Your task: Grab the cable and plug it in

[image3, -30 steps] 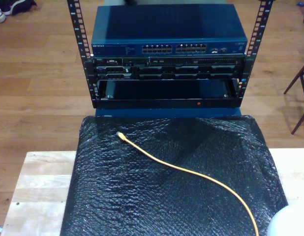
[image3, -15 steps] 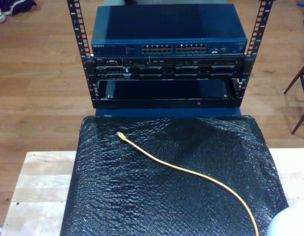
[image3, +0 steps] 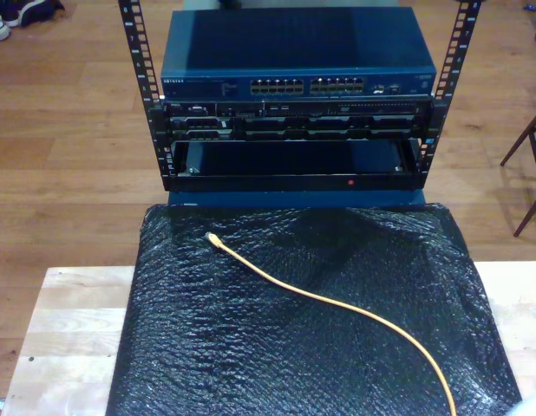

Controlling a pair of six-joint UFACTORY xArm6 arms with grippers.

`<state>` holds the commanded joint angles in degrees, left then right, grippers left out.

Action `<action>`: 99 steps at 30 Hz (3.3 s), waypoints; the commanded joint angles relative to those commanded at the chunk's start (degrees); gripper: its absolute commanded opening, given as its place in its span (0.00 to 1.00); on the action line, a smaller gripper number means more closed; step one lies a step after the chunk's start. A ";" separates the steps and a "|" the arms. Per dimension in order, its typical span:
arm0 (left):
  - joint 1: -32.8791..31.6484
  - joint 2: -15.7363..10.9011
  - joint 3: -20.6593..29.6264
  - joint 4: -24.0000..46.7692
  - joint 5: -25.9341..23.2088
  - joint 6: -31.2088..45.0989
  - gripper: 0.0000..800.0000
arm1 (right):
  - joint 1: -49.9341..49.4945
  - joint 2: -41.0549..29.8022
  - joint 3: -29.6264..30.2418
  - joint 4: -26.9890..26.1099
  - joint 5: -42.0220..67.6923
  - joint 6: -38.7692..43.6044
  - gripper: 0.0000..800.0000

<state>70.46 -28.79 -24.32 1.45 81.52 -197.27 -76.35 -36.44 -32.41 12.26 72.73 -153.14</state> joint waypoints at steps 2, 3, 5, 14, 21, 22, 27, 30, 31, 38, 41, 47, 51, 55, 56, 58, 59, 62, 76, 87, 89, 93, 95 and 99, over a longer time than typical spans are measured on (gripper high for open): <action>-2.20 0.79 -1.14 -0.62 1.05 -1.32 1.00 | 2.81 2.29 -2.20 0.09 -0.09 3.96 1.00; -3.25 1.41 -1.85 -0.97 1.76 -2.20 1.00 | 4.13 3.60 -3.43 0.09 0.00 6.07 1.00; -5.10 2.99 -3.69 -1.93 2.99 -4.66 1.00 | 6.42 5.80 -5.63 0.09 0.44 9.85 1.00; -19.25 8.79 -10.11 -5.80 5.80 -18.81 1.00 | 13.45 12.04 -15.30 3.69 8.79 22.07 1.00; -23.56 8.88 -10.29 -6.24 5.80 -23.03 1.00 | 13.71 11.87 -19.60 12.40 18.99 25.05 1.00; -23.82 8.88 -10.37 -6.77 5.80 -23.21 1.00 | 13.71 11.87 -20.40 13.45 20.40 25.58 1.00; -23.74 8.79 -12.48 -11.60 6.24 -23.65 1.00 | 13.80 11.78 -23.03 17.14 25.93 30.24 1.00; -23.74 8.79 -13.01 -15.03 7.12 -24.97 1.00 | 14.77 11.25 -23.91 20.13 26.99 32.44 1.00; -23.74 8.79 -13.01 -15.65 7.12 -25.76 1.00 | 15.21 10.90 -24.00 21.01 27.34 33.23 1.00; -24.00 8.97 -12.31 -16.79 6.42 -30.33 1.00 | 18.55 6.95 -25.32 23.65 28.04 38.77 1.00; -24.00 8.79 -12.22 -17.85 6.51 -30.51 1.00 | 21.10 6.33 -26.46 24.44 28.04 41.14 1.00; -24.26 8.18 -12.22 -19.16 6.95 -33.32 1.00 | 26.81 6.07 -28.22 24.97 28.31 47.12 1.00; -25.23 7.82 -12.31 -19.25 6.95 -34.11 1.00 | 30.42 5.98 -29.01 27.25 28.31 50.90 1.00; -26.46 7.65 -12.31 -19.34 6.86 -35.08 1.00 | 34.73 5.98 -29.63 29.36 27.78 55.38 1.00; -26.90 7.65 -12.31 -19.34 6.86 -35.52 1.00 | 35.78 5.98 -29.89 29.54 27.69 56.26 1.00; -27.69 7.65 -12.31 -19.69 6.77 -36.40 1.00 | 37.89 6.15 -30.15 29.63 26.90 58.11 1.00; -28.04 7.65 -12.31 -19.87 6.59 -36.84 1.00 | 39.21 6.24 -30.15 29.63 25.93 59.16 1.00; -28.40 7.65 -12.22 -20.13 6.33 -37.54 1.00 | 45.71 6.86 -30.15 29.54 20.66 61.71 1.00; -28.31 7.56 -11.69 -21.54 5.45 -37.71 1.00 | 71.30 17.14 -33.14 28.40 3.43 73.67 0.99; -28.22 7.03 -10.99 -21.54 5.36 -37.63 1.00 | 84.75 21.01 -36.13 19.43 -3.34 85.19 0.99; -28.22 7.12 -10.90 -21.54 5.36 -37.63 1.00 | 87.65 22.33 -37.27 16.88 -3.34 88.62 0.99; -28.22 7.12 -10.90 -21.54 5.36 -37.63 1.00 | 93.63 25.76 -40.53 11.78 -3.34 93.45 0.99; -28.22 7.12 -10.90 -21.54 5.36 -37.63 1.00 | 95.74 27.08 -41.41 10.02 -3.43 95.82 1.00; -28.22 7.21 -10.90 -21.54 5.36 -37.71 1.00 | 98.73 28.84 -42.11 5.45 -5.01 101.10 0.99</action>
<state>42.24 -21.58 -35.22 -20.09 86.88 -234.99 22.37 -7.60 -74.52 17.71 67.71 -52.04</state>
